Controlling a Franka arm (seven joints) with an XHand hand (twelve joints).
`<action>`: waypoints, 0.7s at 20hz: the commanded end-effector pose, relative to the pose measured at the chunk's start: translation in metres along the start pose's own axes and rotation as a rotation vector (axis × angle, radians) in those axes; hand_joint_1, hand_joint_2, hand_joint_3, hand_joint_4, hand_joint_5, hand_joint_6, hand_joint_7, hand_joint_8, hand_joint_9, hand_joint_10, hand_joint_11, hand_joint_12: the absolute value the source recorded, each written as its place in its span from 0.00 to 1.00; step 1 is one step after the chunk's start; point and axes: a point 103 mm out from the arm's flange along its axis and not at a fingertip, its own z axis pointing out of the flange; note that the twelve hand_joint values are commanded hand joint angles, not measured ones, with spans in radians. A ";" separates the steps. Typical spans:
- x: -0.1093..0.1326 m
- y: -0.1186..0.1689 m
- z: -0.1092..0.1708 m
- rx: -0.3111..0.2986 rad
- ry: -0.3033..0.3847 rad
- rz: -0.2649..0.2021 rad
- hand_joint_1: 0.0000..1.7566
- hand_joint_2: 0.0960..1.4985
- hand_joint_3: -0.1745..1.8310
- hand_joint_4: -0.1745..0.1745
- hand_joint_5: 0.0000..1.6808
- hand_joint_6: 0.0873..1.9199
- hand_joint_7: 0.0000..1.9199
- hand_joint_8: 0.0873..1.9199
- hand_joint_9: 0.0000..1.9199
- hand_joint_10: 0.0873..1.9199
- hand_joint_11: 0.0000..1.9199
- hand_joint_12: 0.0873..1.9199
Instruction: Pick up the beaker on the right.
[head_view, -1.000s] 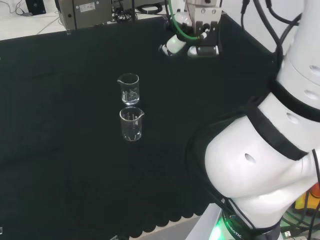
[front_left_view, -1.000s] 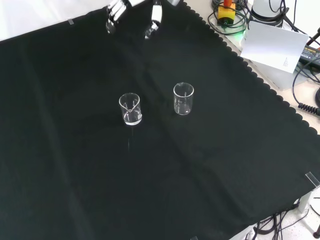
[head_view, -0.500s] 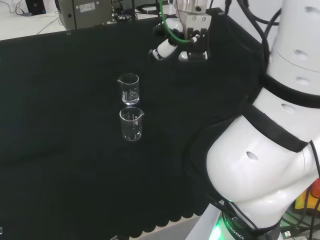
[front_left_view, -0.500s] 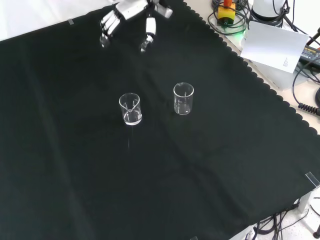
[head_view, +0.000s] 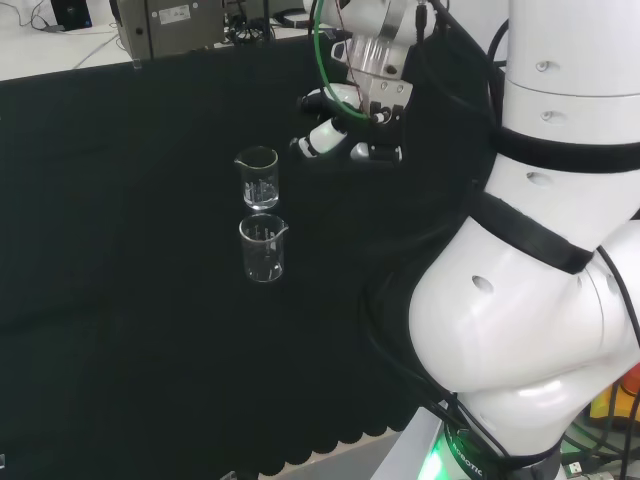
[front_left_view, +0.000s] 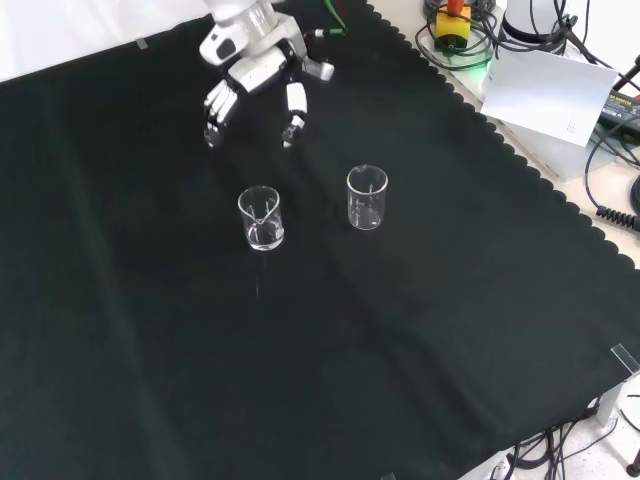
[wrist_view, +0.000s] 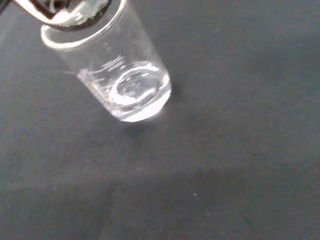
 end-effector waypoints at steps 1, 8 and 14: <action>0.000 0.018 0.026 0.007 0.068 -0.055 0.44 0.33 0.39 0.40 0.21 0.00 0.08 0.31 0.19 0.32 0.07 0.72; -0.001 0.026 0.046 -0.003 0.117 -0.088 0.45 0.32 0.38 0.39 0.20 0.00 0.08 0.31 0.17 0.31 0.06 0.71; 0.004 0.037 0.062 -0.019 0.188 -0.117 0.45 0.32 0.38 0.39 0.19 0.00 0.07 0.31 0.17 0.31 0.06 0.71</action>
